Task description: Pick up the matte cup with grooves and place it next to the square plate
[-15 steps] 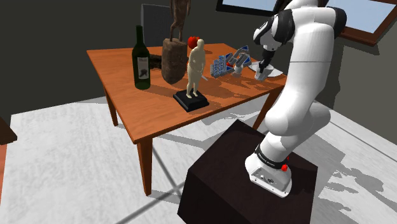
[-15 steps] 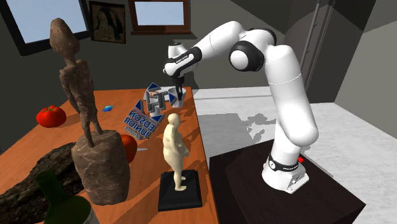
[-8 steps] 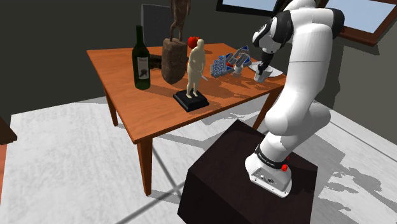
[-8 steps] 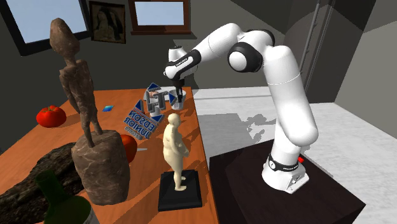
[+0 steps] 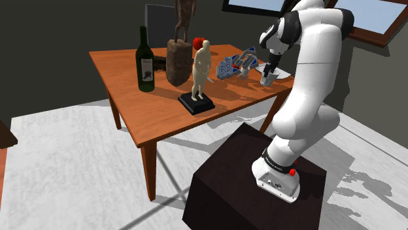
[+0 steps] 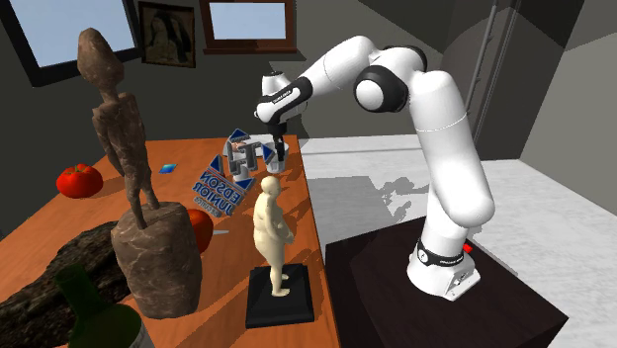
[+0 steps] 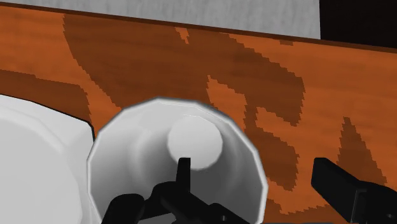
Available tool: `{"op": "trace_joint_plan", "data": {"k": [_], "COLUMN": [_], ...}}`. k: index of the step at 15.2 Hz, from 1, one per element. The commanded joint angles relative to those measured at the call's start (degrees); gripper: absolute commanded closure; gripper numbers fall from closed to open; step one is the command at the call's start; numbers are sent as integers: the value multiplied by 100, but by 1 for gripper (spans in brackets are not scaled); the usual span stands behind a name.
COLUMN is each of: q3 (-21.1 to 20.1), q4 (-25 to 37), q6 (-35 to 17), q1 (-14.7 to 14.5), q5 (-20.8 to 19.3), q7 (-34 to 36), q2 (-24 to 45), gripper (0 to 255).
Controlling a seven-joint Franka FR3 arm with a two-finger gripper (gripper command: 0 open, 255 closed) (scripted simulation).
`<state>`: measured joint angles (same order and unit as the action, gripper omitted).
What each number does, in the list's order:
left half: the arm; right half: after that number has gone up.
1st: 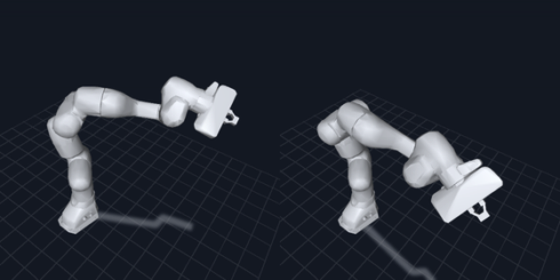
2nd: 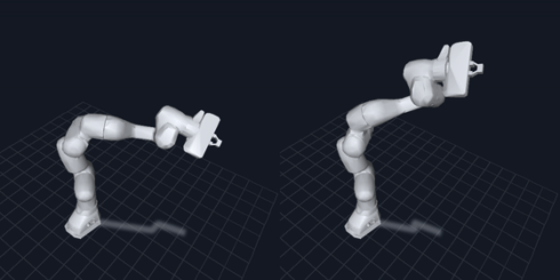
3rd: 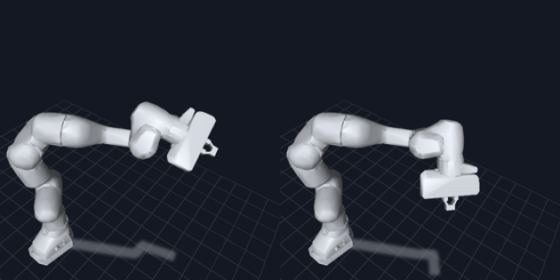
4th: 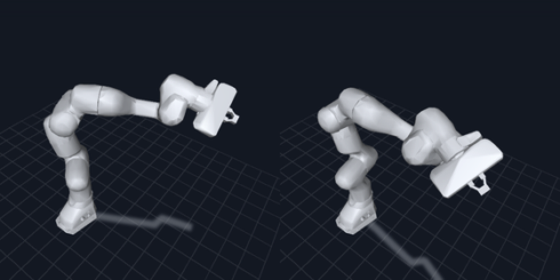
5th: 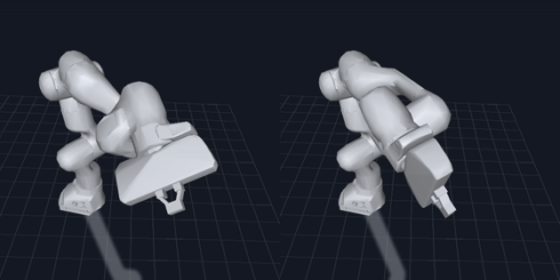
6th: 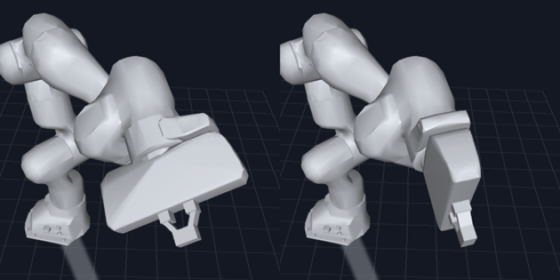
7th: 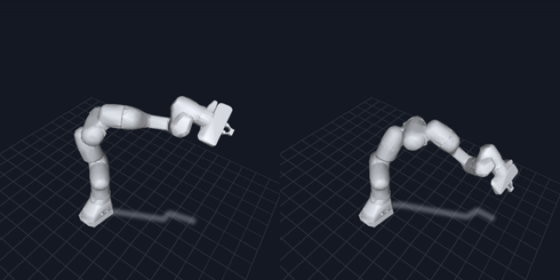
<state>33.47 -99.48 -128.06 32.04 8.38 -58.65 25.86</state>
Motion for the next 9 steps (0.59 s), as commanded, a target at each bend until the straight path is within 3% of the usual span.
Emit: {"op": "trace_joint_plan", "data": {"k": [1,5,9], "q3": [0,125,124], "q4": [0,202,202], "q6": [0,556,556], "q1": [0,-169,-168], "q5": [0,-247,-247], "q7": [0,152,152], "q2": [0,-395,-395], "gripper": [0,0,0]}}
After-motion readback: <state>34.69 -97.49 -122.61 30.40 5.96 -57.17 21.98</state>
